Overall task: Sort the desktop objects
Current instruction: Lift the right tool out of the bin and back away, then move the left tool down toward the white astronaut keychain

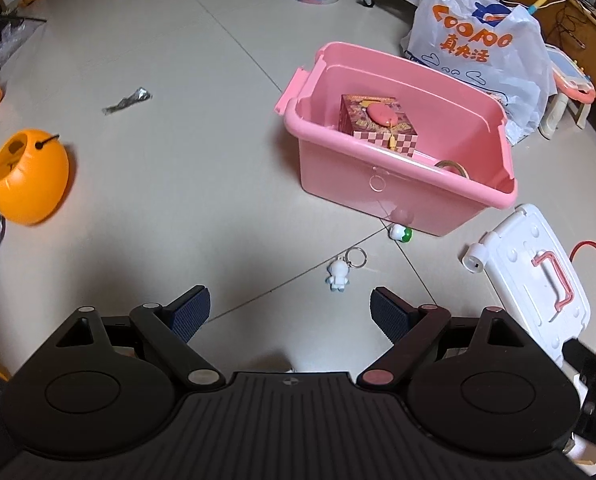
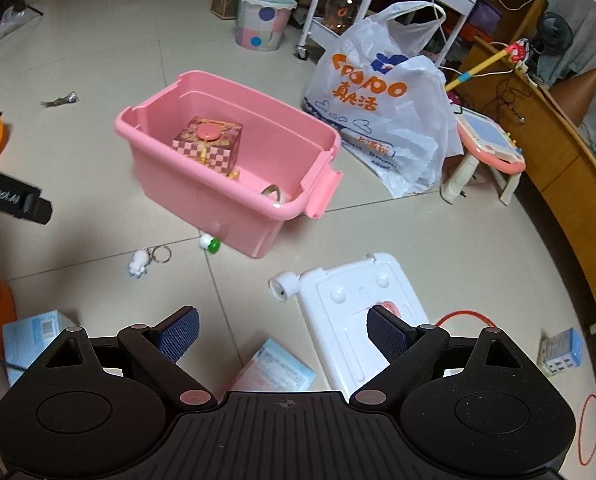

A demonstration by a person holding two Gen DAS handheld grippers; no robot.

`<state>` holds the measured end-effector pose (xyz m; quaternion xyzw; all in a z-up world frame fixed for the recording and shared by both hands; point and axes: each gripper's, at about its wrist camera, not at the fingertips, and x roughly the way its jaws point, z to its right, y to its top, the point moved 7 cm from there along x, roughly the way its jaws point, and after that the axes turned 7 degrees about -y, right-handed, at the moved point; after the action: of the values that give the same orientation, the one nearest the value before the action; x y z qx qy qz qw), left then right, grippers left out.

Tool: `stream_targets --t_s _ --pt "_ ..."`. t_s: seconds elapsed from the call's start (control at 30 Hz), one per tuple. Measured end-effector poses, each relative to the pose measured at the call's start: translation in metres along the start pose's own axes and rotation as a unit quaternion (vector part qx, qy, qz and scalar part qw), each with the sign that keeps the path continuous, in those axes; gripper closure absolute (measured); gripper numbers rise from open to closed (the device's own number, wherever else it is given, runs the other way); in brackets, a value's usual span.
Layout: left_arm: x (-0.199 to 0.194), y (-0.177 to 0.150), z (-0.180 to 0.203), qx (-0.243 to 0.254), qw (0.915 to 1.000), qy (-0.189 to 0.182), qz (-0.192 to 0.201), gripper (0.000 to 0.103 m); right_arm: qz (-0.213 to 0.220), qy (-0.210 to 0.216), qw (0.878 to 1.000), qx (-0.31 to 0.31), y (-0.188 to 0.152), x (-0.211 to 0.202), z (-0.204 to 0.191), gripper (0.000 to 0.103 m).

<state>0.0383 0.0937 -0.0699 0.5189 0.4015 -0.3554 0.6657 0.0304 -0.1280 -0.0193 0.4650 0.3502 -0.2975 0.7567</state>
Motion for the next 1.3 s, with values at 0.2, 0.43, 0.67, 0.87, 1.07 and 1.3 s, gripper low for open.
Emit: stream_targets --t_s 0.2,0.43,0.67,0.87,1.07,1.3 --pt "0.005 -0.004 0.003 -0.001 1.0000 -0.002 -0.004 0.014 -0.001 0.022 1.000 0.001 -0.014 -0.009 -0.010 0.014" --pt "0.021 -0.008 0.010 -0.014 0.9996 -0.018 -0.017 0.014 -0.024 0.033 0.999 -0.006 -0.027 -0.002 -0.021 0.014" --pt "0.043 -0.006 0.024 -0.006 0.9992 -0.037 -0.017 0.014 -0.041 0.037 0.998 0.011 -0.028 0.012 -0.018 0.014" --pt "0.068 -0.009 0.034 0.007 0.9988 -0.042 -0.024 0.014 -0.056 0.037 0.997 0.029 -0.029 0.024 -0.012 0.014" --pt "0.093 -0.015 0.043 0.016 0.9980 -0.050 -0.035 0.014 -0.069 0.037 0.996 0.043 -0.029 0.034 -0.008 0.014" --pt "0.115 -0.019 0.048 0.023 0.9972 -0.046 -0.054 0.014 -0.086 0.041 0.993 0.068 -0.031 0.051 0.003 0.014"
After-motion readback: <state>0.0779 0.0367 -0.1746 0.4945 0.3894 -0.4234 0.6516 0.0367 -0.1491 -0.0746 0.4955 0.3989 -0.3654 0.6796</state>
